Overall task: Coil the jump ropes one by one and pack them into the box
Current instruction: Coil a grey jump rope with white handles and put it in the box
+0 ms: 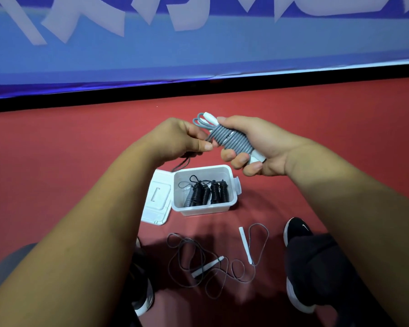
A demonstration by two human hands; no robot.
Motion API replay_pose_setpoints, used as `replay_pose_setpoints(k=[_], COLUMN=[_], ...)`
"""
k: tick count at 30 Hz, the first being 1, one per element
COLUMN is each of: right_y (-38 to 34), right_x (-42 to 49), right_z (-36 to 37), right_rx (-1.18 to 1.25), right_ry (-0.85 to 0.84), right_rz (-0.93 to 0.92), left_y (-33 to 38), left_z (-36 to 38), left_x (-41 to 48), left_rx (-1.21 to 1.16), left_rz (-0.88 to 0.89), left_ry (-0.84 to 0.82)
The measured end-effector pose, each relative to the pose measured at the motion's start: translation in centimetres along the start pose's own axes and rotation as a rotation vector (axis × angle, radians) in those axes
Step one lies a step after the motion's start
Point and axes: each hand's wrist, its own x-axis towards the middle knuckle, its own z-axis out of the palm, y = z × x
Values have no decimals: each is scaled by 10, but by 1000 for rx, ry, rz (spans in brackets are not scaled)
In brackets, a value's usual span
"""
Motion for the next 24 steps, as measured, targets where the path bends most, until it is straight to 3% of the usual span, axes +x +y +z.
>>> replay_pose_setpoints(k=[7,12,15,19,24], right_y=[5,4,5,8,15], right_x=[-3,-4,1,10,21], right_z=[5,5,6,6,1], right_rx=[-69,-173,-268,-319,-212], right_ry=[-228,-364,-248,92,321], right_rz=[195,304,314,231,117], left_y=[3,8,9,14,20], left_z=[1,0,-1,-4,-4], left_x=[-10,-10,-7,-4,-6], left_rx=[66,-43,-34,276,579], left_rz=[42,109,157,286,356], left_ry=[-69,18,97,217,176])
